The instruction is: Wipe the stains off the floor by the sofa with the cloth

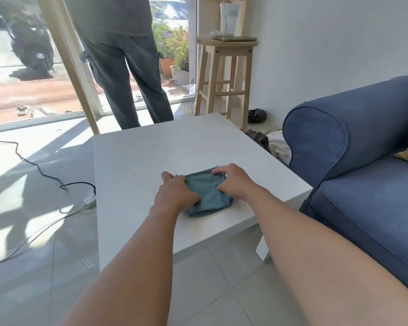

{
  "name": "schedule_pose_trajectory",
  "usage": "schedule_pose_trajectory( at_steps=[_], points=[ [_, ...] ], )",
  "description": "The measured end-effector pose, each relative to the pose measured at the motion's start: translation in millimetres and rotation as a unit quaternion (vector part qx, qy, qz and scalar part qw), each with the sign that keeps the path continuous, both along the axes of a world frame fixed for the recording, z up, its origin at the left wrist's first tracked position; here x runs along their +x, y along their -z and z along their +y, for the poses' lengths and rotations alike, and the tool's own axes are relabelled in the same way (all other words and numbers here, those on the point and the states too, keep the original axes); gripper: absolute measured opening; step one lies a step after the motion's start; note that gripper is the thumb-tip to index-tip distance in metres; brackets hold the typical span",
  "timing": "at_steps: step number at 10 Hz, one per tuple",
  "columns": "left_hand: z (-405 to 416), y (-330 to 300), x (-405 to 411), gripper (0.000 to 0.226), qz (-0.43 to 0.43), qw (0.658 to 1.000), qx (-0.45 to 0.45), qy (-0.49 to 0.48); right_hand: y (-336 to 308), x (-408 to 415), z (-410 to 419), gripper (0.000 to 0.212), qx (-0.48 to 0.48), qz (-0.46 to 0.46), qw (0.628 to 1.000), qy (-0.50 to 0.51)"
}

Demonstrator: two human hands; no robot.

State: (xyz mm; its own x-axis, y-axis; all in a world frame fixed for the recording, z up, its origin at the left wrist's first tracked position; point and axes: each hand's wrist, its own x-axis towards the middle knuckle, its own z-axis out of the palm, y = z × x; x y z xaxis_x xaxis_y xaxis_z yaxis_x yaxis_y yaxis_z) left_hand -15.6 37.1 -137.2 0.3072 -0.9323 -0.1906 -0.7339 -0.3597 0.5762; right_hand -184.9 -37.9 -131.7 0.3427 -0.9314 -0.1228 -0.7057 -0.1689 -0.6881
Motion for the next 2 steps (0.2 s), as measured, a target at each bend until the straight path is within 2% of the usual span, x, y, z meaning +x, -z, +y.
schedule_pose_trajectory(
  at_steps=[1, 2],
  points=[
    [2.8, -2.7, -1.5, 0.044, -0.112, 0.993, -0.027, 0.034, -0.9, -6.6, 3.2, 0.051, -0.031, 0.047, 0.998, -0.020],
    [0.9, -13.2, -10.8, 0.040, -0.178, 0.980, -0.059, 0.073, -10.0, -19.0, 10.3, 0.040, -0.066, 0.077, 0.995, 0.004]
  ],
)
